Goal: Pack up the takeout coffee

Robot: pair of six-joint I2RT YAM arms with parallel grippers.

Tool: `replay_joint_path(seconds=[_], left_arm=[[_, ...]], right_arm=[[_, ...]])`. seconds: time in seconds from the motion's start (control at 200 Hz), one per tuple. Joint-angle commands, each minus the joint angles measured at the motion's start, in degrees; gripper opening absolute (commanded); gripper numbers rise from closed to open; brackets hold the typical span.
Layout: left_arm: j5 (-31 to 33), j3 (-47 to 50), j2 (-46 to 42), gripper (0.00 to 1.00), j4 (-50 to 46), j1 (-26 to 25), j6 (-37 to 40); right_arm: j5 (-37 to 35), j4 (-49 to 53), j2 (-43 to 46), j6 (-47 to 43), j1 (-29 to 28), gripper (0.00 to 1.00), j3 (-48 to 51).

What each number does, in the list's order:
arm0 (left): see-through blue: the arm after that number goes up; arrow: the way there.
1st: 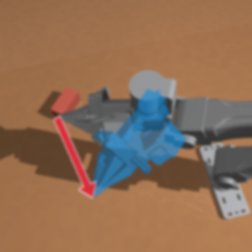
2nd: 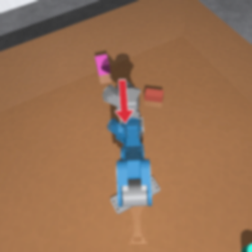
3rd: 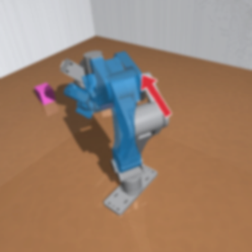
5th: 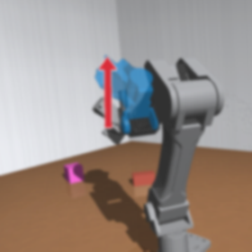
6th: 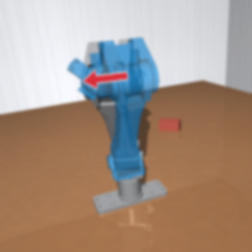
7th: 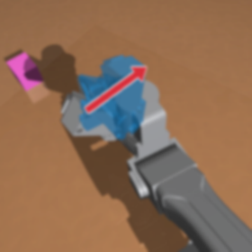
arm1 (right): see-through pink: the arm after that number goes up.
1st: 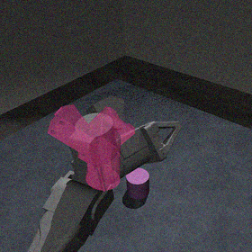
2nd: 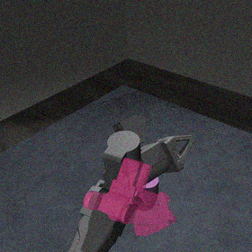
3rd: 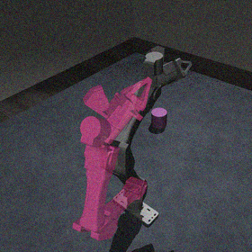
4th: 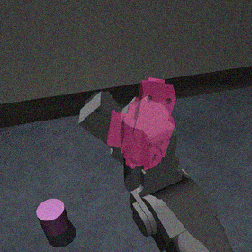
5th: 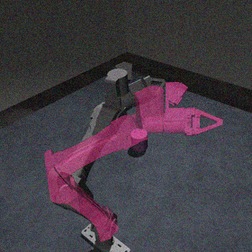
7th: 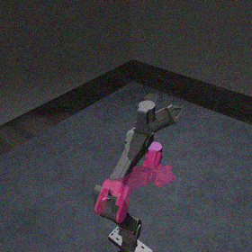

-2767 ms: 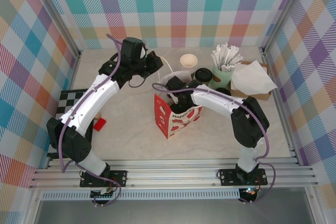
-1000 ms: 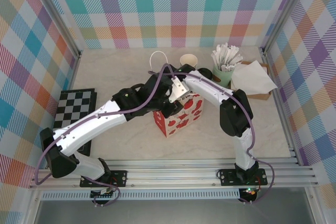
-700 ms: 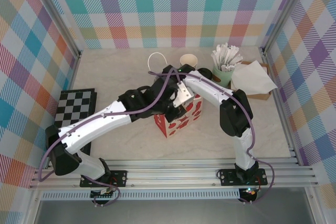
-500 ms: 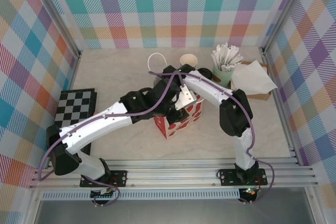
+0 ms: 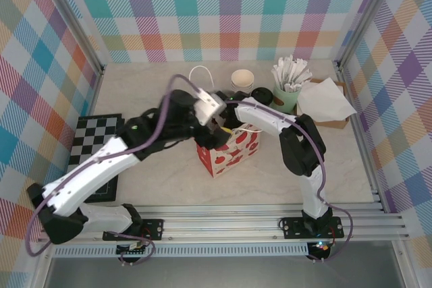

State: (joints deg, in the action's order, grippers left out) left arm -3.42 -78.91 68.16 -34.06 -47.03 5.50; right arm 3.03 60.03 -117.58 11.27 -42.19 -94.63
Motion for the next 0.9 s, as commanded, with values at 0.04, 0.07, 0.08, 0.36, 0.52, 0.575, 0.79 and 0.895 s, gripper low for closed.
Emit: replay_joint_path(seconds=[0.04, 0.07, 0.08, 0.36, 0.52, 0.575, 0.79, 0.895], left_arm=[[-3.17, -1.33, -5.08, 1.00, 3.42, 8.55, -9.87], [-1.74, -1.53, -4.73, 1.00, 3.17, 9.72, -11.07], [-0.79, -1.69, -4.54, 1.00, 3.01, 10.04, -11.59], [14.85, -11.95, 9.90, 0.99, -8.27, 12.88, -21.04], [16.96, -18.33, 18.81, 0.94, -9.54, 13.15, -20.53], [17.20, -20.43, 21.00, 0.90, -9.28, 13.90, -20.10], [11.47, -21.61, 23.24, 0.34, -3.54, 15.43, -16.79], [9.97, -22.91, 23.01, 0.01, -4.06, 15.82, -15.87]], right_arm=[[-1.61, -8.43, 3.19, -3.12, 0.03, 0.00, 5.41], [-1.58, -8.63, 2.61, -3.56, 0.01, 0.00, 6.12], [-1.57, -8.68, 2.42, -3.67, 0.01, 0.00, 6.30], [-3.39, -10.67, 1.55, -3.33, 0.00, 0.02, 12.62], [-3.25, -10.71, 3.00, -3.26, 0.02, 0.03, 11.47], [-3.14, -10.64, 3.44, -3.50, 0.02, 0.04, 10.89], [-2.74, -9.94, 4.92, -5.59, 0.01, 0.04, 9.73], [-3.57, -9.25, 5.74, -6.32, 0.01, 0.04, 9.68]])
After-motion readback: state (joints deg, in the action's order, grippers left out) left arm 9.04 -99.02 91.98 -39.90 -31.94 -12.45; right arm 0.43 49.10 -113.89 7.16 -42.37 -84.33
